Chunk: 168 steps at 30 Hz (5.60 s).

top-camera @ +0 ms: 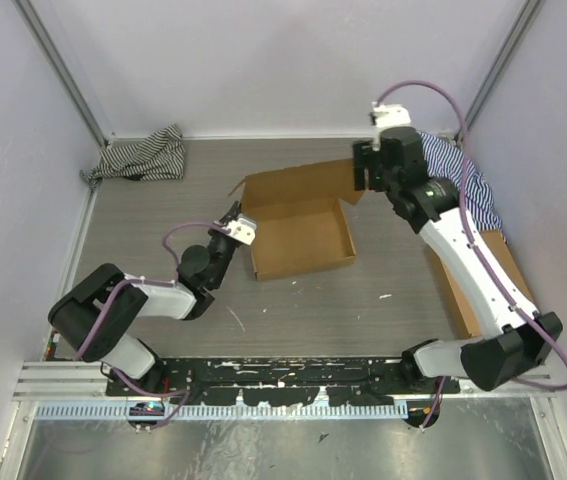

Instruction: Fold the paper box

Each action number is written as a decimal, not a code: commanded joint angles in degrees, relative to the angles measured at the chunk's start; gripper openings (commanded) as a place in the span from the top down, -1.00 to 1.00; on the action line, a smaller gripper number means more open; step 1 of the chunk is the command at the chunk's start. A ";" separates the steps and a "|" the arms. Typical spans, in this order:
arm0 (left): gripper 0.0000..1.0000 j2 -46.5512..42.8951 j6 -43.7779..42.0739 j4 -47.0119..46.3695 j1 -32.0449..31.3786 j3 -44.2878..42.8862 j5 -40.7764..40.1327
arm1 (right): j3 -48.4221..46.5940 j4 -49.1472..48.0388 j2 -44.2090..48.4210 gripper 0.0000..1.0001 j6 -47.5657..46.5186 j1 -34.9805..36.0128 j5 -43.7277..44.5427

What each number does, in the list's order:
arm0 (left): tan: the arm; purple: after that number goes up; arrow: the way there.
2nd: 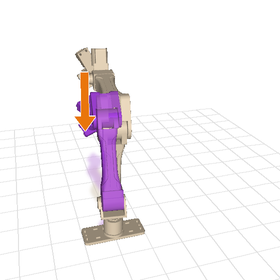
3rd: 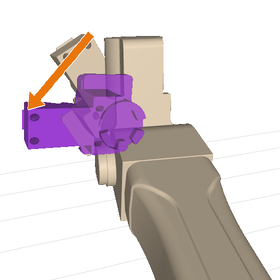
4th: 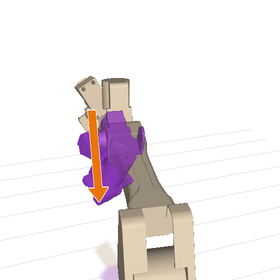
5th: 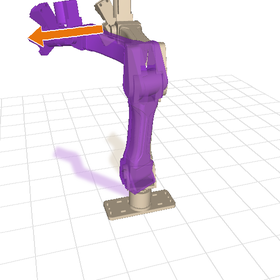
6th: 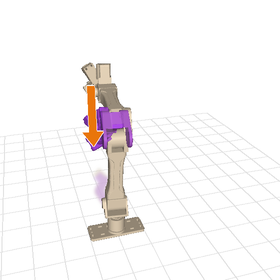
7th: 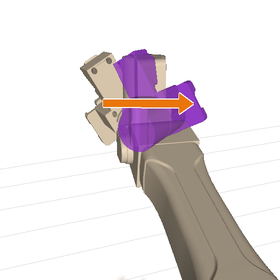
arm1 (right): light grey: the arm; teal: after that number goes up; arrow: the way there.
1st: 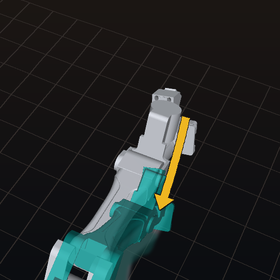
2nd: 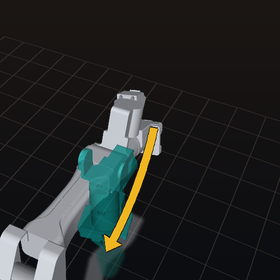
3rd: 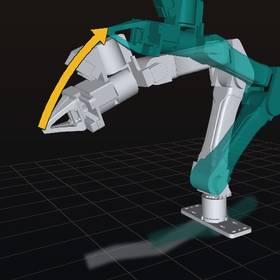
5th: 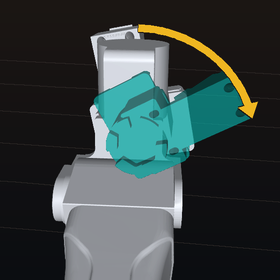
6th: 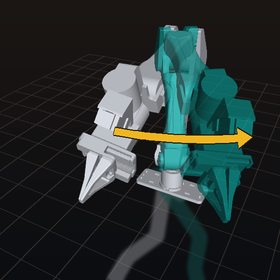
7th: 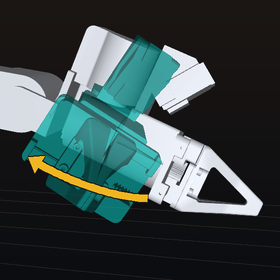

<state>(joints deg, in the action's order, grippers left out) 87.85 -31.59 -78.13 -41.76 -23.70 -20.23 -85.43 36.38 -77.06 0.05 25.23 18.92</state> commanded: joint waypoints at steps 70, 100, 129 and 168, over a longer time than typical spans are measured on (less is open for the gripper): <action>0.85 -12.80 42.02 27.14 2.20 -5.24 3.50 | 27.11 -31.01 1.70 0.98 14.70 2.14 -9.62; 0.90 -8.13 51.66 39.22 1.91 -16.70 1.97 | 14.15 -21.83 -7.76 0.98 18.57 2.63 -5.96; 0.92 -10.03 54.27 41.61 1.41 -12.55 4.14 | 15.44 -21.59 -6.26 0.97 22.45 2.72 -10.69; 0.91 -8.62 56.32 55.75 1.33 -22.45 0.88 | 14.74 -17.57 -8.28 0.95 26.11 -0.79 -18.75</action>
<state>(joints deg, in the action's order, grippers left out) 80.18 22.79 -20.71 -38.96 -47.53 -26.87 -75.48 22.24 -89.73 24.62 23.07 7.68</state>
